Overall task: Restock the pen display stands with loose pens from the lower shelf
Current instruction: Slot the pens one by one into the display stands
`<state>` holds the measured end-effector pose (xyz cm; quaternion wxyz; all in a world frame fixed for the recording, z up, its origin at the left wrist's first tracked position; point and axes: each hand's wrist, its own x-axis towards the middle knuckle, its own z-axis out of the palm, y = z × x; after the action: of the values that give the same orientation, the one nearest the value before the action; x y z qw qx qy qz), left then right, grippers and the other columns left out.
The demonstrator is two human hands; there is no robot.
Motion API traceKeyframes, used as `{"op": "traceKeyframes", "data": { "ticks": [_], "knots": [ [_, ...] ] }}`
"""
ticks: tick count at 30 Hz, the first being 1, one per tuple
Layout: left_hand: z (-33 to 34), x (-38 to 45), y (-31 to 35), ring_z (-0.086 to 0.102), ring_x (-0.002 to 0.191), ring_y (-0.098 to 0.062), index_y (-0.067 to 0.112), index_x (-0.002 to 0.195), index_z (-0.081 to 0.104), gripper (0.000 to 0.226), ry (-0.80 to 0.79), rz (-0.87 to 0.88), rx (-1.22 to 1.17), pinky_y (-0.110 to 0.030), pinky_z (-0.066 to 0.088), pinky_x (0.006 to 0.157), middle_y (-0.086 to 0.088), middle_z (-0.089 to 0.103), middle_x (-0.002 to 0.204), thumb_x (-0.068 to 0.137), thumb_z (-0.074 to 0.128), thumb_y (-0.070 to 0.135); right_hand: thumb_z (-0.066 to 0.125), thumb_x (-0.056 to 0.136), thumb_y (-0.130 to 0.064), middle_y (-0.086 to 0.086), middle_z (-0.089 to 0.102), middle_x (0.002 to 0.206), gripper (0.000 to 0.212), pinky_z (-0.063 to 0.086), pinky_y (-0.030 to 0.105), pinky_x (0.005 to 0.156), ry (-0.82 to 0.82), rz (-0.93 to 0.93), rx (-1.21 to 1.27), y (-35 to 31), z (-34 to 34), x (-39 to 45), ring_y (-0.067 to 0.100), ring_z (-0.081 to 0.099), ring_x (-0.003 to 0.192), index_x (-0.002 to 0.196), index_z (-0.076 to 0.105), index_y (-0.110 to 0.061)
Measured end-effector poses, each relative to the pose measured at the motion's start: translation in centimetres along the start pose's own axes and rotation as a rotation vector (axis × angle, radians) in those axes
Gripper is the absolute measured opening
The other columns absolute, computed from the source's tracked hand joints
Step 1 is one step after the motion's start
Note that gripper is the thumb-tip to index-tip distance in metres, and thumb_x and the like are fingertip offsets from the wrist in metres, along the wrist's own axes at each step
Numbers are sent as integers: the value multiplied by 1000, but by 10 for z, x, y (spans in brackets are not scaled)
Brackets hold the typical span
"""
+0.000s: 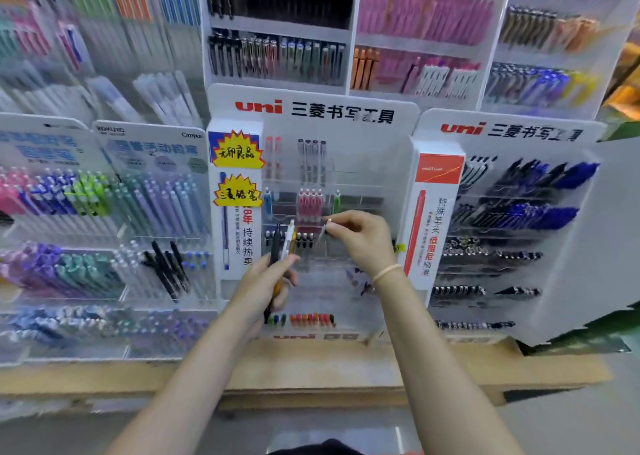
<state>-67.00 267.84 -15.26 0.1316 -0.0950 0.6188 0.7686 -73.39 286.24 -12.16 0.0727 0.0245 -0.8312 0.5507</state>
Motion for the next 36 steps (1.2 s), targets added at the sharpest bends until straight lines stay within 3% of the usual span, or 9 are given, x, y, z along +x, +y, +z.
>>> {"op": "traceKeyframes", "data": {
  "ticks": [4, 10, 16, 19, 21, 24, 26, 32, 36],
  "knots": [
    [0, -1, -9, 34, 40, -11, 8, 113, 64, 25, 4, 9, -9, -23, 29, 42, -4, 58, 73, 105, 48, 25, 78, 83, -16, -11, 72, 81, 9, 54, 19, 80, -72, 25, -101, 8, 10, 4, 1, 67, 79, 92, 79, -15],
    [-3, -3, -20, 37, 44, -13, 13, 116, 68, 32, -42, 5, -77, -31, 22, 50, -2, 58, 72, 102, 51, 36, 77, 85, -20, -12, 69, 78, 12, 41, 5, 57, -74, 87, -162, 18, 20, 0, -14, 53, 49, 95, 79, -14],
    [-1, -4, -18, 40, 43, -13, 11, 114, 57, 31, -46, -48, -107, -27, 24, 46, -3, 59, 68, 102, 50, 39, 74, 88, -28, -14, 69, 98, 24, 48, 9, 83, -66, 39, -216, 6, 13, -10, -8, 60, 85, 109, 75, -18],
    [-1, -5, -11, 45, 44, -14, 10, 107, 55, 30, -86, -39, -118, -26, 25, 43, -3, 59, 68, 101, 50, 38, 67, 94, -28, -15, 71, 86, 15, 50, 18, 60, -13, 44, -6, -7, 7, -22, -4, 59, 64, 102, 75, -19],
    [0, -5, -7, 45, 44, -15, 10, 104, 59, 31, -117, -23, -98, -25, 27, 43, -3, 58, 67, 97, 52, 39, 62, 97, -27, -6, 73, 80, 18, 43, 21, 46, -128, 122, 173, -15, 5, -26, 7, 52, 48, 102, 75, -16],
    [2, -6, -3, 40, 44, -15, 12, 100, 65, 29, -141, -26, -48, -28, 22, 47, -3, 55, 66, 98, 53, 38, 63, 96, -24, 14, 70, 78, 19, 42, 24, 49, -307, 213, 386, -18, 4, -28, 17, 52, 54, 107, 74, -14],
    [3, -6, -1, 36, 43, -15, 15, 97, 67, 27, -164, -30, -36, -28, 21, 46, -5, 53, 67, 98, 53, 37, 65, 95, -21, 23, 70, 94, 19, 45, 25, 55, -337, 223, 462, -14, 4, -29, 16, 58, 63, 107, 74, -10],
    [7, -2, 19, 55, 53, -19, 12, 100, 64, 23, -141, -7, 50, -25, 37, 43, -11, 64, 75, 104, 50, 30, 66, 93, -15, 11, 72, 91, 20, 53, 30, 69, -211, 175, 578, -19, -5, -22, 22, 63, 80, 107, 73, -3],
    [4, 2, 44, 66, 68, -20, 15, 111, 67, 23, -78, 7, 140, -26, 44, 46, -8, 70, 84, 104, 51, 31, 66, 93, -15, 1, 71, 78, 16, 50, 25, 65, -4, 98, 568, -42, -28, -8, 15, 59, 72, 103, 75, -7]
  ]
}}
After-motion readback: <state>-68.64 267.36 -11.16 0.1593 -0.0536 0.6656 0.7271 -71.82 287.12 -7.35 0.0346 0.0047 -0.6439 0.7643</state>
